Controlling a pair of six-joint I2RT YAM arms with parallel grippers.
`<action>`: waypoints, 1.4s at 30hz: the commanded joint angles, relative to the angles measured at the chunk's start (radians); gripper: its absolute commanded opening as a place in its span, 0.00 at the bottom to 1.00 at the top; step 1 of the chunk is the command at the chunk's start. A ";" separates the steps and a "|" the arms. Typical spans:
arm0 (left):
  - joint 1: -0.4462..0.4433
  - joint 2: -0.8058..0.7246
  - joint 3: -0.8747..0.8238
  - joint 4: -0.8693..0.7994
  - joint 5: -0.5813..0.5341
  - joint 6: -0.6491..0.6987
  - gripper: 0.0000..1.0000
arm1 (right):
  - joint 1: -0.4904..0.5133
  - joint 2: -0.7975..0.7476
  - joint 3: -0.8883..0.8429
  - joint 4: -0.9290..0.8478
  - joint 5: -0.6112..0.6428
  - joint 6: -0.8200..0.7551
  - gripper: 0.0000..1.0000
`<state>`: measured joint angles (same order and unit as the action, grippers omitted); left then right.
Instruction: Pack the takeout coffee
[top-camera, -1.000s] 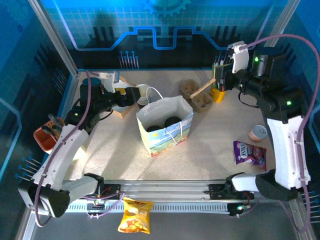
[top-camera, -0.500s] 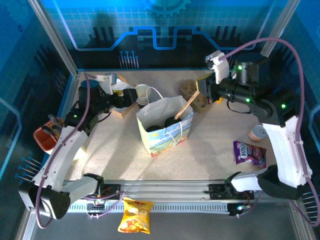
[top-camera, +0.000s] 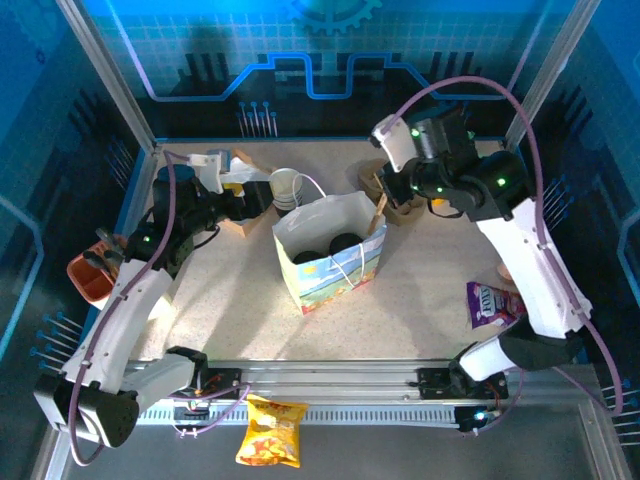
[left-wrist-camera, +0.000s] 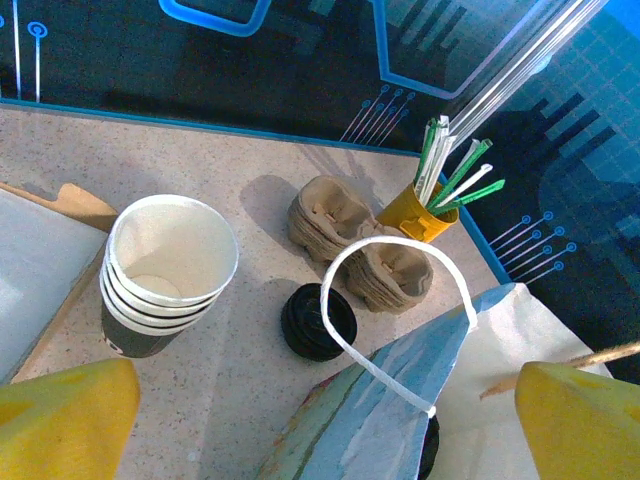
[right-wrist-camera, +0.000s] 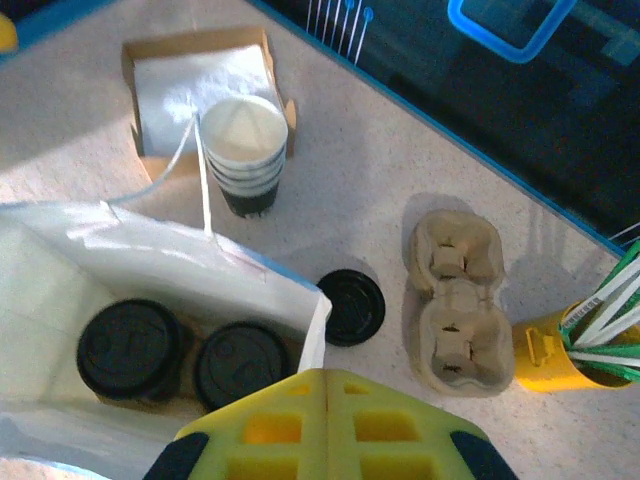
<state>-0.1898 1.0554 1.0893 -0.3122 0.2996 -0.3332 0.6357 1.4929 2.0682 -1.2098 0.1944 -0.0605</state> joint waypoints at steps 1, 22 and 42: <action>0.010 -0.021 -0.015 -0.021 -0.009 0.034 0.97 | 0.053 0.034 0.013 -0.067 0.101 -0.074 0.06; 0.043 -0.024 -0.050 0.010 -0.041 0.028 0.97 | 0.337 0.231 -0.027 0.154 -0.147 -0.032 0.40; 0.038 0.013 -0.029 0.027 0.062 -0.017 0.95 | 0.035 -0.255 -0.536 0.246 -0.160 0.090 0.59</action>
<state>-0.1570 1.0637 1.0454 -0.3077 0.3214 -0.3264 0.6781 1.2137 1.5768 -0.9794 0.0444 0.0105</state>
